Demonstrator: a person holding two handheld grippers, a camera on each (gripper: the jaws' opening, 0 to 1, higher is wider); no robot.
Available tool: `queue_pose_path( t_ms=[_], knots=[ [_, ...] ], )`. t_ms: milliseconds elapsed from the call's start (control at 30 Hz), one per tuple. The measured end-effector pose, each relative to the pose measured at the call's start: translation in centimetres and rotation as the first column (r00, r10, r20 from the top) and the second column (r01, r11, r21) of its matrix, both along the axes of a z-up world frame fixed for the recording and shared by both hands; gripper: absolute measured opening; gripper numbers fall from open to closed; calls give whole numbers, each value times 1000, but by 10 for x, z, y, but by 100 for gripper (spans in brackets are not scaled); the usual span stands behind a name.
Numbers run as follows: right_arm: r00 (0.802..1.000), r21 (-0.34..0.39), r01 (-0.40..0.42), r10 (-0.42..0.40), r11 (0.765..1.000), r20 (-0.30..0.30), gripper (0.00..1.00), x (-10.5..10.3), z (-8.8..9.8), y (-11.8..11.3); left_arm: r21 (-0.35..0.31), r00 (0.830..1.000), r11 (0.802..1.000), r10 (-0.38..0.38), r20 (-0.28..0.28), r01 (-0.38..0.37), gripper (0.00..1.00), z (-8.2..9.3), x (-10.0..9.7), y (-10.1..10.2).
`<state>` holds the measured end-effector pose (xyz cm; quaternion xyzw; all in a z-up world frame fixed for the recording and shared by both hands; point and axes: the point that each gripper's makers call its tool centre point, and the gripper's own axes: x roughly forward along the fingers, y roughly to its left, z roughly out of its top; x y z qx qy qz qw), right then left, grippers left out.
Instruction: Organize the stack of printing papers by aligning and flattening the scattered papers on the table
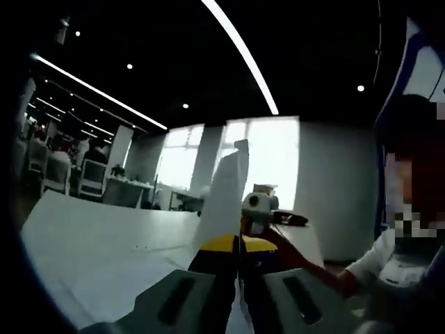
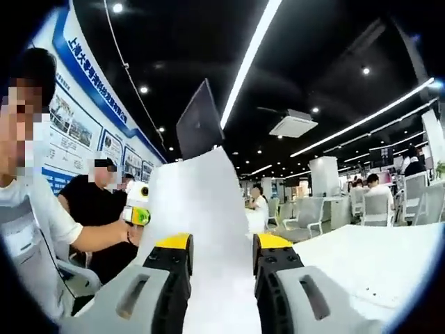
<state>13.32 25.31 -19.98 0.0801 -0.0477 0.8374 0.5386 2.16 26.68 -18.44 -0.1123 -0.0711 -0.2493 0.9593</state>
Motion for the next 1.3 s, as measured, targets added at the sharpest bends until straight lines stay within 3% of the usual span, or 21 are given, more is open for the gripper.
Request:
queue_pose_path(
  t_ms=[167, 333, 533, 600, 667, 767, 1000, 1100, 1300],
  knots=[
    [993, 18, -100, 101, 995, -59, 38, -9, -11, -2, 32, 998, 998, -62, 13, 62, 5, 13, -10, -9],
    [963, 65, -230, 237, 971, -127, 40, -25, -12, -9, 57, 997, 995, -80, 7, 79, 5, 21, -14, -11],
    [931, 81, -347, 353, 934, -94, 37, -54, -6, -15, 36, 996, 995, -90, -11, 90, 5, 17, -14, -9],
    [927, 74, -361, 366, 930, -74, 30, -60, -6, -15, 34, 996, 996, -87, -17, 87, 6, 15, -13, -9],
    [922, 97, -383, 386, 919, -16, 13, -67, -6, -17, 35, 997, 997, -74, -22, 75, 6, 12, -12, -6],
    [916, 115, -394, 399, 912, -29, 0, -65, -3, -20, 30, 998, 998, -53, -27, 54, 6, 10, -10, 1],
    [912, 111, -404, 409, 908, -25, 0, -64, 1, -23, 8, 1000, 1000, -5, -29, 5, 6, 3, -3, 12],
    [919, 102, -388, 393, 916, -34, 0, -59, 1, -19, 37, 1000, 999, 21, -22, -20, 6, 1, 0, 15],
    [916, 112, -382, 392, 917, -83, 0, -52, 4, -20, 83, 997, 995, 57, -50, -53, 20, -8, 4, 21]
  ],
)
